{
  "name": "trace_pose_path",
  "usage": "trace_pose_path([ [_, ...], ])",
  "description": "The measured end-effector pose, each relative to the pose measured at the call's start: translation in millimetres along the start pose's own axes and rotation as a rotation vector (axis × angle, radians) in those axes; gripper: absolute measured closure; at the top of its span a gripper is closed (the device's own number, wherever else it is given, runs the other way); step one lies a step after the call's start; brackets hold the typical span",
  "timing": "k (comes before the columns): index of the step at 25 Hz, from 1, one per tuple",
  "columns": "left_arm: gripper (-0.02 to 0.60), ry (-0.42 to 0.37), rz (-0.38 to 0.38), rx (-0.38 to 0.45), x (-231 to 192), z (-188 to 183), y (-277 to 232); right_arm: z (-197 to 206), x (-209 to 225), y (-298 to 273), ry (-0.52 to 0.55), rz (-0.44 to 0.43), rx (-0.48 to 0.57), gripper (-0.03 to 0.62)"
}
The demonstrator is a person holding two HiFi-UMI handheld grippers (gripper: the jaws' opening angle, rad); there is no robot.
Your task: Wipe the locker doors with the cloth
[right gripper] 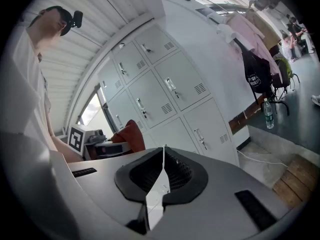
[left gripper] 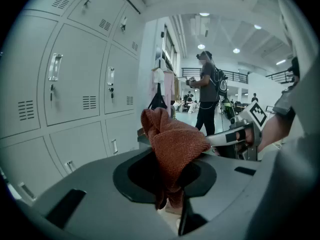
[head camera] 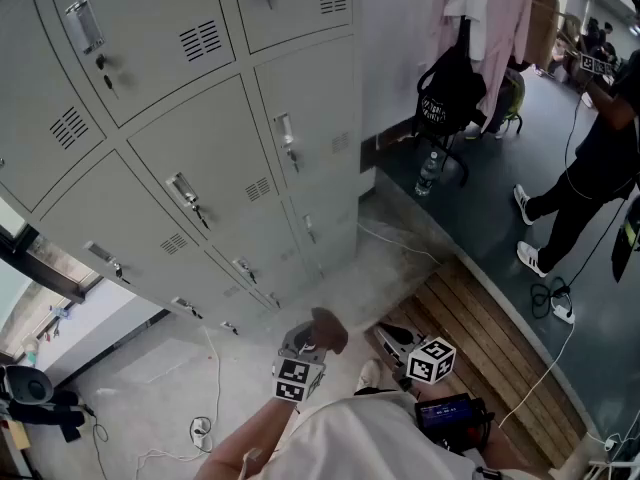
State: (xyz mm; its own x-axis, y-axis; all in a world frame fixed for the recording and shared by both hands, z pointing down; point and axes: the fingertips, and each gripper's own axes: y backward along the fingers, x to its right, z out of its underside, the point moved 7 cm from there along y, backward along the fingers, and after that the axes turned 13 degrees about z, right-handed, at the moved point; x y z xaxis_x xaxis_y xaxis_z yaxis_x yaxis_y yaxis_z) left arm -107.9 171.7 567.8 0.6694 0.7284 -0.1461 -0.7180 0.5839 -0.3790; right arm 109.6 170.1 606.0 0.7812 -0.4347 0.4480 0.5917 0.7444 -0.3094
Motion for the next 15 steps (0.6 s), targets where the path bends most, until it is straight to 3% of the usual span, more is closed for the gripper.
trace_pose_path([
  [7, 0.502, -0.047, -0.041, 0.047, -19, -65, -69, -69, 62, -28, 0.025, -0.05, 0.035, 0.574],
  [15, 0.502, -0.042, -0.098, 0.031, -62, -91, -100, -100, 104, -61, 0.001, -0.04, 0.031, 0.574],
])
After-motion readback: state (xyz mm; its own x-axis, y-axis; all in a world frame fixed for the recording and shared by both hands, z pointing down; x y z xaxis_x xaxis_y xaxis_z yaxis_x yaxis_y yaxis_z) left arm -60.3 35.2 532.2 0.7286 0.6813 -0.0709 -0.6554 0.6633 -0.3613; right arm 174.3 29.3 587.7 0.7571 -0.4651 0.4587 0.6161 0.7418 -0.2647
